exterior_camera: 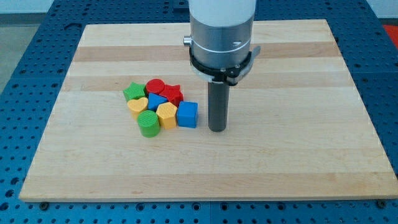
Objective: Nudge blue cube a bit up
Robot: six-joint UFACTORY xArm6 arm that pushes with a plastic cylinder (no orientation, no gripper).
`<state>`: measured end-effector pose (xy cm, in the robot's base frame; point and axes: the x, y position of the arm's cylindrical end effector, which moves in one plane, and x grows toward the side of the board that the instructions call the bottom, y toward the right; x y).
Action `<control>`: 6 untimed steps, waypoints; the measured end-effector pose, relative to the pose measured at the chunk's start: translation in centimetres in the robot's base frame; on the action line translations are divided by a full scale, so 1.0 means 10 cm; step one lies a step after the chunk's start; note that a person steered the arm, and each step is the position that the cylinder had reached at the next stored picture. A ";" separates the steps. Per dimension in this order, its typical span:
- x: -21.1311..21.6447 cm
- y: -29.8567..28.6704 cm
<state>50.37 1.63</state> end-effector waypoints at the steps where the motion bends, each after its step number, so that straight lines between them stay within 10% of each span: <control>1: 0.18 -0.02; 6: -0.06 -0.36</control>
